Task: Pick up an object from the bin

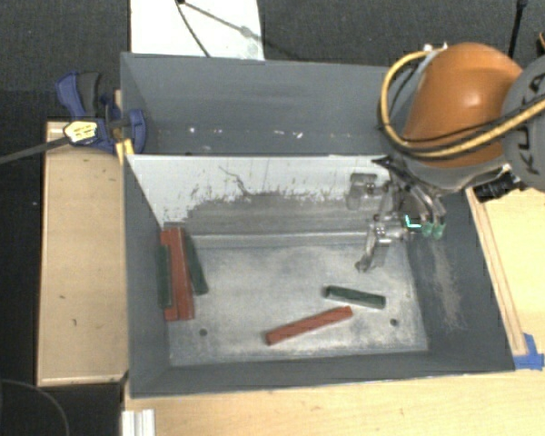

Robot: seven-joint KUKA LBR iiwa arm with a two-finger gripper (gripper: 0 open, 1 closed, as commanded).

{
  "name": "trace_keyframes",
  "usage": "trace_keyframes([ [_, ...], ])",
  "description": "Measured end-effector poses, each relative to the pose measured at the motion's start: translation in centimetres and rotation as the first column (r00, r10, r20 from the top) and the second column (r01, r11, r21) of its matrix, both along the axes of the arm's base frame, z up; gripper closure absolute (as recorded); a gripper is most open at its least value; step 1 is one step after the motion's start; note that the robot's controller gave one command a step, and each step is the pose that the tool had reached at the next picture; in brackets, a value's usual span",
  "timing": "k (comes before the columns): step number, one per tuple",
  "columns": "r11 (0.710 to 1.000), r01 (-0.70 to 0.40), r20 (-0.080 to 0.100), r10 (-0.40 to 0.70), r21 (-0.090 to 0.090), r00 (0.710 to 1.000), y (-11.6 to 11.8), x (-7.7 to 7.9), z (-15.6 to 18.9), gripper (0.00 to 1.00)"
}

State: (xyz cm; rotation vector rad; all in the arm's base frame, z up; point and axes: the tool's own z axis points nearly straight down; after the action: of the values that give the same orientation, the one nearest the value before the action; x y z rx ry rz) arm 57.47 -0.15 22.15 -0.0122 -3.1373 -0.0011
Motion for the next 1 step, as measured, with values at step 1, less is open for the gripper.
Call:
trace_keyframes([
  [1,0.993,-0.119,0.001,0.119,0.0,0.993,0.92,-0.92,-15.45,0.0],
])
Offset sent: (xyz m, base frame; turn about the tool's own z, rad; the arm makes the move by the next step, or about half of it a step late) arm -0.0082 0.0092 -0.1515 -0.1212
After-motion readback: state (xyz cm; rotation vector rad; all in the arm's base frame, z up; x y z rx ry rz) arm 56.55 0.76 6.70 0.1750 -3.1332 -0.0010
